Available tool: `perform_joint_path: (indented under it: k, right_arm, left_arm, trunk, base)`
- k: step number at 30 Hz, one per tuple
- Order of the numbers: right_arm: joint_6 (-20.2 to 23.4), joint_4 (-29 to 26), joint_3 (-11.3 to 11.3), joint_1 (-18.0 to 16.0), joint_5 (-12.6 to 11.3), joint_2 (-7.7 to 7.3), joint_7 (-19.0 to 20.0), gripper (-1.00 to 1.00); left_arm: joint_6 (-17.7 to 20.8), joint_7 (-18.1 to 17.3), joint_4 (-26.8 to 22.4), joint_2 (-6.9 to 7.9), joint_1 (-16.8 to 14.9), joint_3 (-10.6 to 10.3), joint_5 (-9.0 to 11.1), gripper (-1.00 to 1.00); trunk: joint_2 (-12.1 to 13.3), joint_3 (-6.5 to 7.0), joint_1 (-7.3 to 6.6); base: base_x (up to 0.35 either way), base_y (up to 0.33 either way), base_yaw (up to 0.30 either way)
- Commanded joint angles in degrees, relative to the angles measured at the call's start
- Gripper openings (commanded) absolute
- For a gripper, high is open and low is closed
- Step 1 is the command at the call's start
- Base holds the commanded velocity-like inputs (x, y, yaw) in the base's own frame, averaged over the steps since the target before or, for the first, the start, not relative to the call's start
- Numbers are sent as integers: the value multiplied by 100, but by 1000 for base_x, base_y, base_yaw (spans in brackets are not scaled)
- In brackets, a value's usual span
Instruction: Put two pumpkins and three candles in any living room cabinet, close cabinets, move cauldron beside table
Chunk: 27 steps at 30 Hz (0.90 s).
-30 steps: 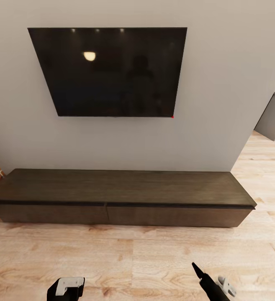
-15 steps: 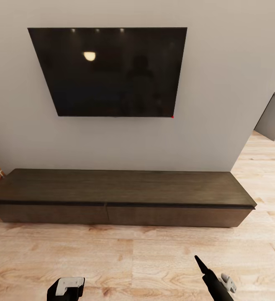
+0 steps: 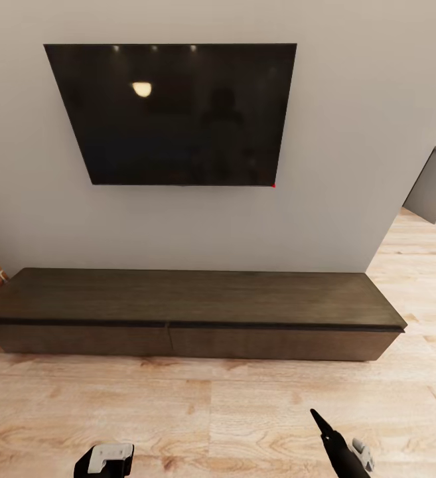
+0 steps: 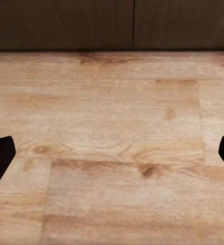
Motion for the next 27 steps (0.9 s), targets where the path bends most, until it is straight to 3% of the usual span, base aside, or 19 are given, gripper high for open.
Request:
perform_joint_path:
  k: [1, 8, 15, 18, 22, 27]
  right_arm:
    - [20, 2, -58, -1, -43, 5, 27, 100]
    - [-785, 67, -151, -2, 130, 70, -32, 100]
    - [-918, 166, -136, -28, 197, 73, -221, 100]
    - [-655, 172, -114, -83, 201, 73, -231, 100]
    - [162, 165, -22, -385, 162, 49, -223, 100]
    - [628, 171, -40, -698, 127, 5, -235, 100]
  left_arm:
    - [-12, 22, -2, 2, 1, -7, 7, 100]
    - [-12, 22, -3, 2, 1, -7, 19, 100]
    - [1, -235, -151, 2, 17, -7, 45, 100]
    - [26, -494, -438, 4, 153, 0, 49, 100]
    - [19, -680, -1064, 7, 575, 8, 51, 100]
    - [8, -735, -1246, 23, 718, 17, 57, 100]
  trunk:
    - [-2, -4, 0]
    - [-2, -4, 0]
    - [-2, -4, 0]
    - [-2, -4, 0]
    - [-2, -4, 0]
    - [-2, -4, 0]
  base:
    - [0, 0, 0]
    - [0, 0, 0]
    - [0, 0, 0]
    - [0, 0, 0]
    - [0, 0, 0]
    - [0, 0, 0]
